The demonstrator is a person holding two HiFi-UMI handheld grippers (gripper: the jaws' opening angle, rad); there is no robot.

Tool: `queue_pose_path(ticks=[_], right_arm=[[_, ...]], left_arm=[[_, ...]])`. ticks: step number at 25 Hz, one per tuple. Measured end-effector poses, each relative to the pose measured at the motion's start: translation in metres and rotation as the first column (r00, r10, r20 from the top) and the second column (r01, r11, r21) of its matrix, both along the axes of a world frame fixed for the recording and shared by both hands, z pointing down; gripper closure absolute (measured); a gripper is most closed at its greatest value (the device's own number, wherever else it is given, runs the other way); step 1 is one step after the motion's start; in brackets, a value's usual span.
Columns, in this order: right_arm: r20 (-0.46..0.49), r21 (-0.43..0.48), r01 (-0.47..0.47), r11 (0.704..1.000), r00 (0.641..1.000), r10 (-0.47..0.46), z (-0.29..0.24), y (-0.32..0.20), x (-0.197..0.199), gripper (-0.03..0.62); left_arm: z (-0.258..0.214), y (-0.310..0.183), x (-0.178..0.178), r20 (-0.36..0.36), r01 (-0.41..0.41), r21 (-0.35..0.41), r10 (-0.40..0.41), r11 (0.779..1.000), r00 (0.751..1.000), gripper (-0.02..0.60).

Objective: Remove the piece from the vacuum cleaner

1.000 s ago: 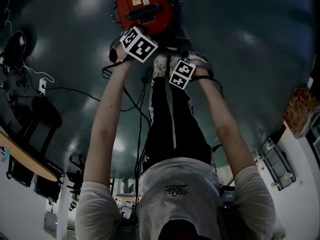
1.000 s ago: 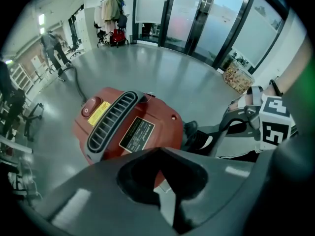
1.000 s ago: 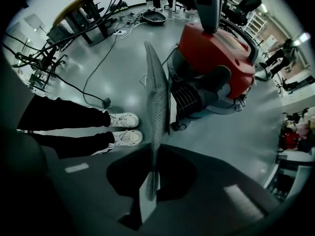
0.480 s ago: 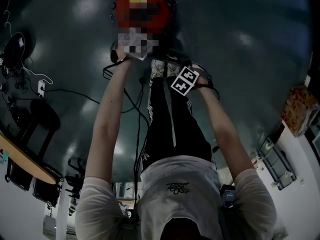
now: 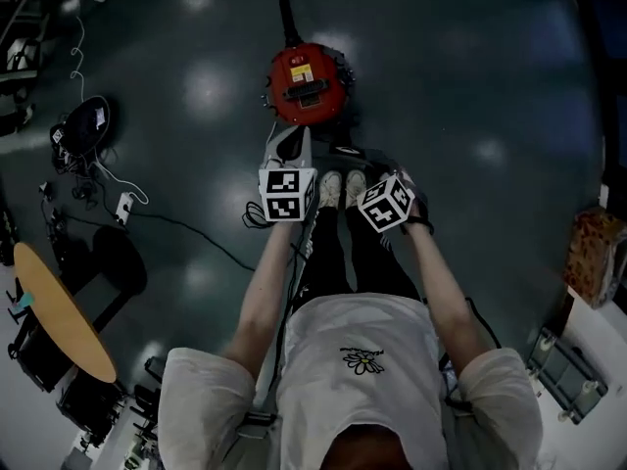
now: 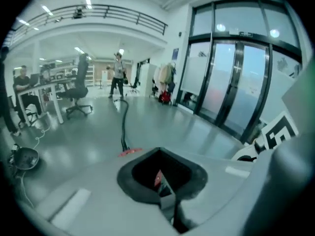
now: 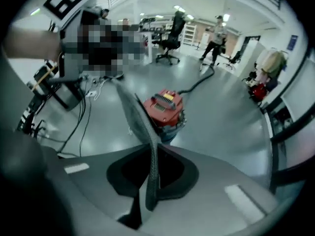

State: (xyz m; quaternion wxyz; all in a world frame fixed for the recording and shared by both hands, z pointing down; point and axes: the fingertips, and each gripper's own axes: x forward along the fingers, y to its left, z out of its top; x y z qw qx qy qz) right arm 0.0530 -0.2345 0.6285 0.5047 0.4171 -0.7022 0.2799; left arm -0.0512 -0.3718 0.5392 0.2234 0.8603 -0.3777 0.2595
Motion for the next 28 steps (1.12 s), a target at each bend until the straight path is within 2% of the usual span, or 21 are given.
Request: queue_pose_path(ticks=[3,5,7,10,13,16,21,24,28], right_arm=[[0.048,0.163,-0.085,0.983,0.996,0.078,-0.092,-0.029,0.011,0.557],[0.114,0.280,-0.150,0.948,0.986,0.122,-0.156,-0.051,0.015,0.557],[0.207,0.398,-0.215,0.892,0.968,0.141,-0.220,-0.074,0.018,0.557],[0.345,0.540,-0.295,0.788,0.932,0.113,-0.304,-0.107,0.023,0.556],[0.487,0.598,-0.395,0.697,0.870,0.076,-0.372,-0.121,0.032,0.556],[0.542,0.635,-0.441,0.635,0.839,0.040,-0.410,-0.127,0.032,0.556],[0.526,0.714,-0.435,0.549,0.851,-0.009,-0.438,-0.124,0.017,0.557],[0.522,0.730,-0.430,0.531,0.852,-0.027,-0.442,-0.117,0.003,0.557],[0.522,0.734,-0.429,0.527,0.852,-0.032,-0.449,-0.115,0.004,0.557]], left_arm=[[-0.097,-0.002,-0.006,-0.102,0.063,0.128,-0.050,0.990,0.994,0.581],[-0.161,-0.008,-0.011,-0.152,0.083,0.242,-0.047,0.967,0.987,0.581],[-0.219,-0.014,-0.016,-0.208,0.124,0.343,-0.053,0.931,0.977,0.581],[-0.287,-0.026,-0.023,-0.293,0.198,0.456,-0.064,0.868,0.954,0.581],[-0.332,-0.026,-0.016,-0.315,0.228,0.542,-0.057,0.809,0.947,0.581],[-0.357,-0.020,-0.016,-0.334,0.262,0.583,-0.068,0.769,0.940,0.581],[-0.377,-0.011,-0.032,-0.357,0.297,0.608,-0.081,0.737,0.931,0.580],[-0.373,-0.005,-0.045,-0.353,0.301,0.614,-0.087,0.730,0.932,0.581],[-0.375,-0.003,-0.041,-0.348,0.294,0.610,-0.085,0.736,0.934,0.581]])
